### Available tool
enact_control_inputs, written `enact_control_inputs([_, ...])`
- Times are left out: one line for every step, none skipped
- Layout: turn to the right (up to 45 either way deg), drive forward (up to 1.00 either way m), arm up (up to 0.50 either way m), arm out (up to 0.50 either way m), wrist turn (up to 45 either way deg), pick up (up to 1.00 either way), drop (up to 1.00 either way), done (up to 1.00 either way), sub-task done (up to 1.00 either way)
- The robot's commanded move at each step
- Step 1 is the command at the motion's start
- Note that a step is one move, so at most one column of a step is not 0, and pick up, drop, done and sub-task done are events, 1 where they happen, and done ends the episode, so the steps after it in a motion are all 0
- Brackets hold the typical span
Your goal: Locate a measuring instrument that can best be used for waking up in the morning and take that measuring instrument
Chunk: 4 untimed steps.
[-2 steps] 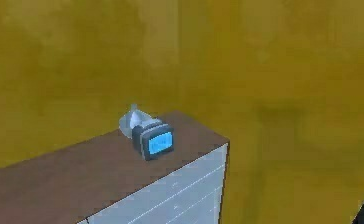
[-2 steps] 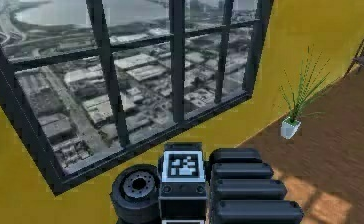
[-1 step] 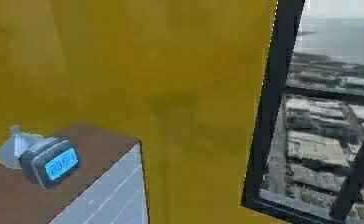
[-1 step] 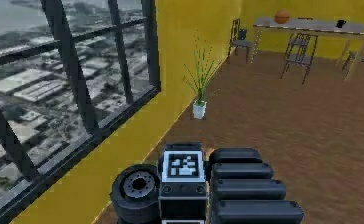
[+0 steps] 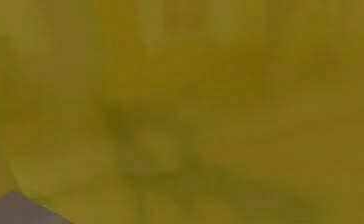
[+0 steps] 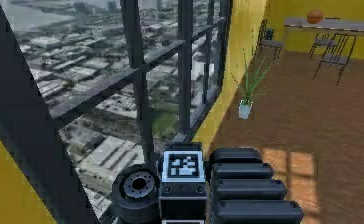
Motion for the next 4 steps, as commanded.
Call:
enact_control_inputs([-45.0,0.00,0.00,0.00,0.0,0.00,0.00,0.00,0.00])
enact_control_inputs([-45.0,0.00,0.00,0.00,0.0,0.00,0.00,0.00,0.00])
enact_control_inputs([-45.0,0.00,0.00,0.00,0.0,0.00,0.00,0.00,0.00])
enact_control_inputs([-24.0,0.00,0.00,0.00,0.0,0.00,0.00,0.00,0.00])
